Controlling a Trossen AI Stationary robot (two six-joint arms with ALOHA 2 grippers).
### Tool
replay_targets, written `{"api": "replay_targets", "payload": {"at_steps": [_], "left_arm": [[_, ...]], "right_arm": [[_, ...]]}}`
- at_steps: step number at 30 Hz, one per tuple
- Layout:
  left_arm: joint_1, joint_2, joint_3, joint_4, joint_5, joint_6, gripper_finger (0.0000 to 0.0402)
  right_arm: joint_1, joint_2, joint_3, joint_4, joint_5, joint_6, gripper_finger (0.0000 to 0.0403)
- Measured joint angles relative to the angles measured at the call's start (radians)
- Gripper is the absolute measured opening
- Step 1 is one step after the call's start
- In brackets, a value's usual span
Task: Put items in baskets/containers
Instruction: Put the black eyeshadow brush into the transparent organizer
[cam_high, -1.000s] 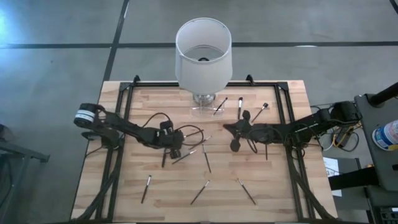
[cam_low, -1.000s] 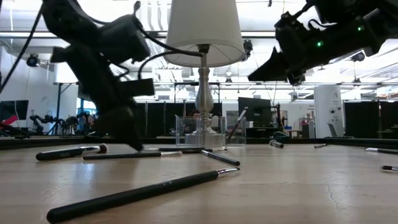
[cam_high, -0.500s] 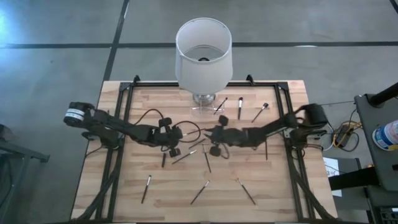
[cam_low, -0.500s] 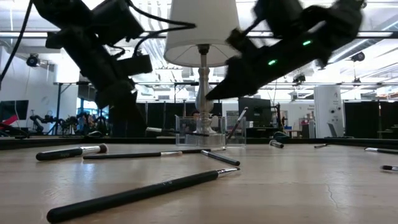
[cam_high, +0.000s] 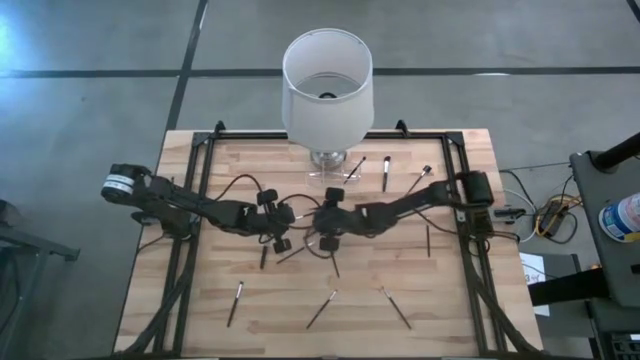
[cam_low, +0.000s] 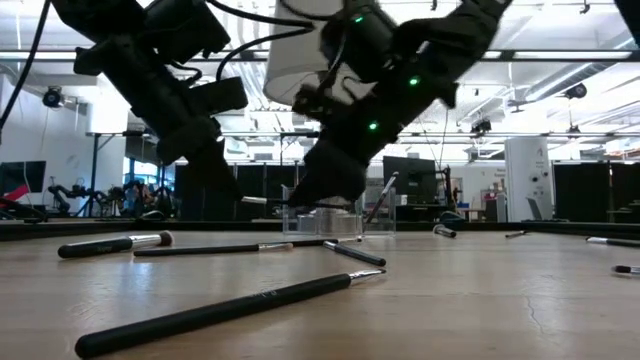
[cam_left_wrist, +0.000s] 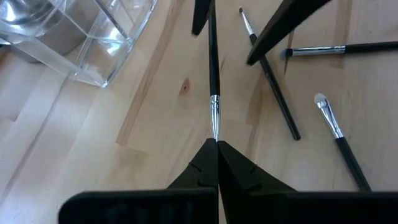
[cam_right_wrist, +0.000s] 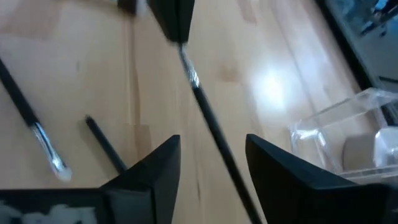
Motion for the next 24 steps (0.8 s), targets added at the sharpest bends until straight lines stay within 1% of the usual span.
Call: {"api": "replay_targets", "payload": {"at_steps": [4, 7, 10, 15, 19, 24], "left_arm": [[0.000, 0.000, 0.000, -0.002, 0.002, 0.000, 0.0000], [0.000, 0.000, 0.000, -0.002, 0.006, 0.000, 0.0000], [0.000, 0.000, 0.000, -0.004, 0.012, -0.001, 0.0000], [0.001, 0.000, 0.002, 0.002, 0.001, -0.012, 0.0000], [0.000, -0.004, 0.002, -0.002, -0.011, -0.034, 0.0002], [-0.002, -0.055, 0.001, -0.014, -0.022, -0.039, 0.0021]], "right_arm": [[-0.007, 0.051, 0.076, -0.086, 0.006, -0.014, 0.0166], [-0.006, 0.077, 0.110, -0.097, 0.025, -0.034, 0.0143], [-0.006, 0.093, 0.121, -0.104, 0.026, -0.042, 0.0107], [-0.005, 0.083, 0.106, -0.107, 0.012, -0.055, 0.0027], [-0.001, 0.058, 0.083, -0.101, 0.009, -0.047, 0.0018], [-0.001, 0.027, 0.026, -0.047, 0.023, -0.028, 0.0015]]}}
